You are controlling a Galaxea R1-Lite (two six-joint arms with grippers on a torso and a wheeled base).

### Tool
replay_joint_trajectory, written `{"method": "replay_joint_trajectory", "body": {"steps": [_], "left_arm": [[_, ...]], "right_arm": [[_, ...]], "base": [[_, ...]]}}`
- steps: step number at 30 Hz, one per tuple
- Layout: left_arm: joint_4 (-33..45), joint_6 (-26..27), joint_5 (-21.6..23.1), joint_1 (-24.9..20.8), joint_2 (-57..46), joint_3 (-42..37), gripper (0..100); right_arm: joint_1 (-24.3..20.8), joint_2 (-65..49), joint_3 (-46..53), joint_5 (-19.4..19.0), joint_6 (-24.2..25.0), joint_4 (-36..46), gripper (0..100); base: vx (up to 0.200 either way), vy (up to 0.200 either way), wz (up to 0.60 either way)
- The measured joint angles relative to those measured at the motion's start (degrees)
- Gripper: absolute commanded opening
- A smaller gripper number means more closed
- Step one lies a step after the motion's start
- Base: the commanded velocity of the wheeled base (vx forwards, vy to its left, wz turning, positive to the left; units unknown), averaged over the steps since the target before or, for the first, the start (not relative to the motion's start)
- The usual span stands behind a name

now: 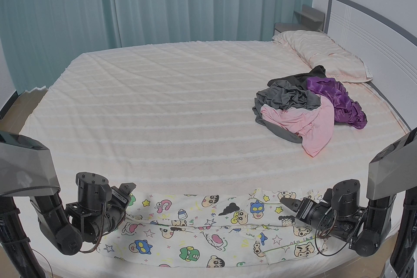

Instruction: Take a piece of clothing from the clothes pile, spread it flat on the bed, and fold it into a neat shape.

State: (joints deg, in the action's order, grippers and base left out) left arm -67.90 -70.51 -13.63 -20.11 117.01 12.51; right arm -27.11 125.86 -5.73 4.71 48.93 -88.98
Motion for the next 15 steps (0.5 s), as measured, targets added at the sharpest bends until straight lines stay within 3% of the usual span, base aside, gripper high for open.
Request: {"method": "replay_joint_trajectory", "body": {"steps": [5,9,15], "left_arm": [[-8.59,3.24,-2.02,0.85,3.28,-4.05,100],[-17.54,9.07,-4.0,1.57,5.01,-8.66,100],[-19.76,16.79,-6.05,3.72,6.4,-11.11,100]], "right_arm": [[0.02,0.0,0.0,-0.02,0.0,0.02,100],[0.07,0.0,-0.05,-0.02,0.02,0.0,100],[0.07,0.0,-0.07,-0.04,0.02,0.02,100]], "base": [[0.0,0.0,0.0],[0.0,0.0,0.0],[0.0,0.0,0.0]]}}
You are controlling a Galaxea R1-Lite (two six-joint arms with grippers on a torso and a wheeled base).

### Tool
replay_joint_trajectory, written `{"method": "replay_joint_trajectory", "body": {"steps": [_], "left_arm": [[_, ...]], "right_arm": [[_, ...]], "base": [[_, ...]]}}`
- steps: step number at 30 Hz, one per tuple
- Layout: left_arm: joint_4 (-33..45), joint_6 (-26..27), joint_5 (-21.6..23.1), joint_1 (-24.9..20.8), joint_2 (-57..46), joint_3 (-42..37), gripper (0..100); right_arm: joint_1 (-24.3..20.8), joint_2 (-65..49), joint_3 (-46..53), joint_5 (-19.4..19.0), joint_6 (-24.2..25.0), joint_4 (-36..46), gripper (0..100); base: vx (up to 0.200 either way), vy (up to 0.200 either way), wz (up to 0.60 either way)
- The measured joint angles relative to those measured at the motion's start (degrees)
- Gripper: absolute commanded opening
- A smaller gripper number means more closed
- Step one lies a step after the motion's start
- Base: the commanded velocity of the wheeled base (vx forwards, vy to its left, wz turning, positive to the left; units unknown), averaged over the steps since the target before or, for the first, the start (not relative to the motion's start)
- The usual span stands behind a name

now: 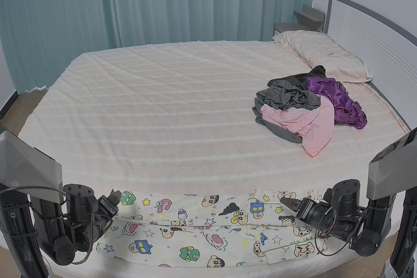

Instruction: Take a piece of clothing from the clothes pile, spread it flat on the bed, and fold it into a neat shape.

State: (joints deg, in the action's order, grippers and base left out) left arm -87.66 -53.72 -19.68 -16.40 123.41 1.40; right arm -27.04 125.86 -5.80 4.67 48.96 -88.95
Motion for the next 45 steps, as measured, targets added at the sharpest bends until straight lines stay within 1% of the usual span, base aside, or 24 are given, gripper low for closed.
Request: {"method": "replay_joint_trajectory", "body": {"steps": [2,9,12,14,16,20,24,28,29,33,38,40,45], "left_arm": [[0.68,1.85,-0.2,0.44,0.63,-0.22,100],[1.72,4.53,-0.11,1.79,0.88,-0.37,100],[1.55,4.88,1.89,3.0,-0.41,-0.39,100],[1.56,4.82,4.77,4.08,-1.6,-0.33,100],[1.55,4.16,7.3,4.94,-2.62,0.16,100],[1.52,0.66,9.91,5.96,-3.89,1.4,100],[1.56,-2.16,13.17,6.25,-4.63,1.88,100],[1.61,-3.1,14.67,6.36,-4.97,1.82,100],[1.58,-3.15,14.73,6.36,-5.02,1.77,100],[1.58,-3.21,14.77,6.38,-5.16,1.76,100],[1.56,-3.21,14.77,6.4,-5.19,1.76,100],[1.56,-3.21,14.77,6.4,-5.24,1.71,100],[1.55,-3.21,14.77,6.38,-5.27,1.62,100]], "right_arm": [[0.0,0.0,0.0,0.0,0.0,-0.02,100],[0.94,-1.07,0.33,0.01,-0.93,-0.02,100],[3.06,-2.26,0.9,-0.6,-3.41,-0.02,100],[4.85,-2.95,1.71,-1.33,-5.52,-0.05,100],[5.99,-3.3,2.63,-2.13,-6.95,0.02,100],[7.17,-3.19,3.94,-3.12,-8.59,0.93,100],[7.52,-1.83,4.29,-4.05,-8.97,1.07,100],[7.62,0.02,3.79,-5.49,-8.97,0.6,100],[7.62,0.49,3.39,-6.12,-8.97,0.6,0],[7.62,1.65,1.78,-8.87,-8.97,1.28,0],[8.0,3.39,0.84,-10.19,-9.13,1.12,0],[8.8,3.89,0.74,-11.09,-9.13,1.01,0],[11.58,4.29,0.93,-11.64,-10.01,0.57,0]], "base": [[0.0,0.0,0.0],[0.0,0.0,0.0],[0.0,0.0,0.0],[0.0,0.0,0.0],[0.0,0.0,0.0],[0.0,0.0,0.0],[0.0,0.0,0.0],[0.0,0.0,0.0],[0.0,0.0,0.0],[0.0,0.0,0.0],[0.0,0.0,0.0],[0.0,0.0,0.0],[0.0,0.0,0.0]]}}
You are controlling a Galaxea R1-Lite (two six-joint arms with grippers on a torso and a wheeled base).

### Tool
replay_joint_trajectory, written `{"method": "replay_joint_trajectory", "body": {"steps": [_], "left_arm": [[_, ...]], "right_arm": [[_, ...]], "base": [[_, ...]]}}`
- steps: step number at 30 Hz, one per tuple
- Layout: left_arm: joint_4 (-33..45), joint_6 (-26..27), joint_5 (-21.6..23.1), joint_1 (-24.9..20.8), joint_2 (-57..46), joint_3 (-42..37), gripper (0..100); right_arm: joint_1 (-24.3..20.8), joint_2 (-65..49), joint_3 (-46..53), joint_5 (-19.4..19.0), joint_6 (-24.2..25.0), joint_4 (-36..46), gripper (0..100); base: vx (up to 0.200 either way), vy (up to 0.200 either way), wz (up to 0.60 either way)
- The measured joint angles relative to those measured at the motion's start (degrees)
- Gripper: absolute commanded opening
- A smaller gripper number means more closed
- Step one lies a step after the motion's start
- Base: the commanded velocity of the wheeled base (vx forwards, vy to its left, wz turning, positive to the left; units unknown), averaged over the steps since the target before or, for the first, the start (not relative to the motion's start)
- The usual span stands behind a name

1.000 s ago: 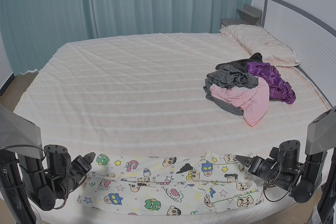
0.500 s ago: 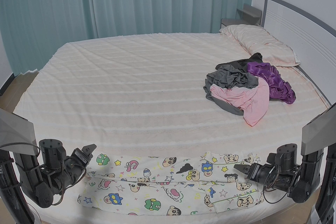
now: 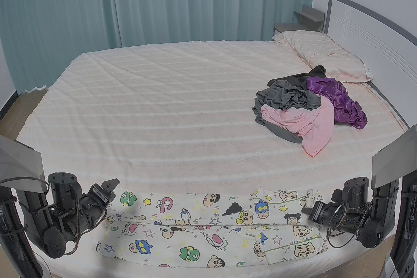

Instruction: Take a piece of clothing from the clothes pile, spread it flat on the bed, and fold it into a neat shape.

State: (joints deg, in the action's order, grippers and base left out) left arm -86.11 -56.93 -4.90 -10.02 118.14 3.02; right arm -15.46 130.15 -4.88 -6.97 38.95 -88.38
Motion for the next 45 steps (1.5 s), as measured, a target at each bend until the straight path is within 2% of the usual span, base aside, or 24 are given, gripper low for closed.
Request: {"method": "replay_joint_trajectory", "body": {"steps": [13,14,22,26,33,38,40,45], "left_arm": [[0.04,-0.2,0.11,-0.56,1.56,-0.35,100],[0.01,-0.2,0.11,-0.56,1.65,-0.28,100],[0.91,0.24,0.48,-0.72,1.21,2.27,100],[5.89,0.85,2.45,-0.48,-0.28,4.88,100],[30.0,3.5,7.0,1.4,-3.73,14.53,100],[46.46,6.88,13.7,5.03,-5.6,24.62,100],[51.87,10.46,17.79,7.66,-6.21,29.16,100],[58.17,20.09,23.13,12.34,-7.01,34.87,100]], "right_arm": [[2.1,0.06,2.01,0.11,-2.63,-0.6,0],[2.21,0.04,2.12,0.11,-2.69,-0.6,100],[2.32,-1.1,3.56,0.41,-4.63,-0.57,100],[2.43,-3.39,3.8,0.68,-4.99,-0.57,100],[2.65,-7.55,3.23,2.05,-5.25,-0.57,100],[2.18,-9.36,0.87,3.64,-5.36,-0.44,100],[1.55,-9.97,-0.83,4.27,-5.4,-0.38,100],[-1.29,-10.76,-3.94,4.9,-5.42,-0.18,100]], "base": [[0.0,0.0,0.0],[0.0,0.0,0.0],[0.0,0.0,0.0],[0.0,0.0,0.0],[0.0,0.0,0.0],[0.0,0.0,0.0],[0.0,0.0,0.0],[0.0,0.0,0.0]]}}
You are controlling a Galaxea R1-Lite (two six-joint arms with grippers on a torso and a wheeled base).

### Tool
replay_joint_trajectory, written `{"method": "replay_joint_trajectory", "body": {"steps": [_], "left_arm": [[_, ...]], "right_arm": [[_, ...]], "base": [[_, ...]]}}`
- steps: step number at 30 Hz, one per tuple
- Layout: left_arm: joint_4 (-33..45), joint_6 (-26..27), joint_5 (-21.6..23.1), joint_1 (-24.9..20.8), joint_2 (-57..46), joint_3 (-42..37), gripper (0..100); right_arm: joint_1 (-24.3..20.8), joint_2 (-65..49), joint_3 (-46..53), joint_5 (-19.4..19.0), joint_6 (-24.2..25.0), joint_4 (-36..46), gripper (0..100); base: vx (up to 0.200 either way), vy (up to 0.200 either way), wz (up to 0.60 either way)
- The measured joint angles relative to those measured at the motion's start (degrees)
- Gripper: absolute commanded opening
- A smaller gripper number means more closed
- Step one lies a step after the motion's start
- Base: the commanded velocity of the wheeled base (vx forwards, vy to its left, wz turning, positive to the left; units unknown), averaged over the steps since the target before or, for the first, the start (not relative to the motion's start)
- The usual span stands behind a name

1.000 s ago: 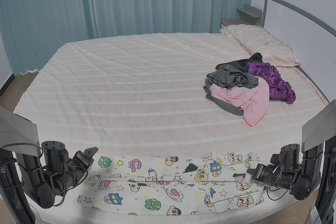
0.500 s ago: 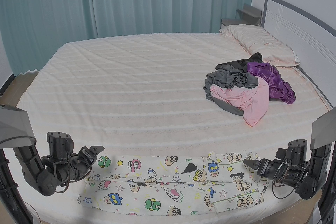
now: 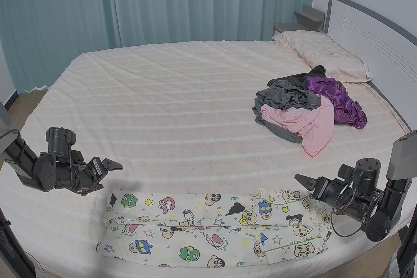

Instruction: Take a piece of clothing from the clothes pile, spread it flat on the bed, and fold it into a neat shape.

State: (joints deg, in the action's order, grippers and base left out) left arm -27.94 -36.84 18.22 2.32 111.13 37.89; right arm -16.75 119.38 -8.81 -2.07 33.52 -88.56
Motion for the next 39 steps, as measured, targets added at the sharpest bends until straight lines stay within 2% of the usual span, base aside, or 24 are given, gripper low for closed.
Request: {"method": "replay_joint_trajectory", "body": {"steps": [6,13,34,35,39], "left_arm": [[6.52,8.3,7.14,3.19,0.44,3.15,100],[8.48,14.59,9.25,4.07,4.33,4.69,100],[8.29,15.27,10.97,3.02,9.51,7.2,100],[8.31,15.27,10.95,2.94,9.68,7.25,0],[8.31,15.34,10.59,2.63,10.64,7.62,0]], "right_arm": [[-4.06,2.26,-1.79,0.11,0.72,-0.04,100],[-5.22,6.53,-1.85,-0.46,4.84,-0.34,100],[-5.73,10.63,-1.82,-0.88,5.75,-0.44,100],[-5.73,10.65,-1.82,-0.88,5.75,-0.44,100],[-5.73,10.69,-1.82,-0.9,5.75,-0.41,100]], "base": [[0.0,0.0,0.0],[0.0,0.0,0.0],[0.0,0.0,0.0],[0.0,0.0,0.0],[0.0,0.0,0.0]]}}
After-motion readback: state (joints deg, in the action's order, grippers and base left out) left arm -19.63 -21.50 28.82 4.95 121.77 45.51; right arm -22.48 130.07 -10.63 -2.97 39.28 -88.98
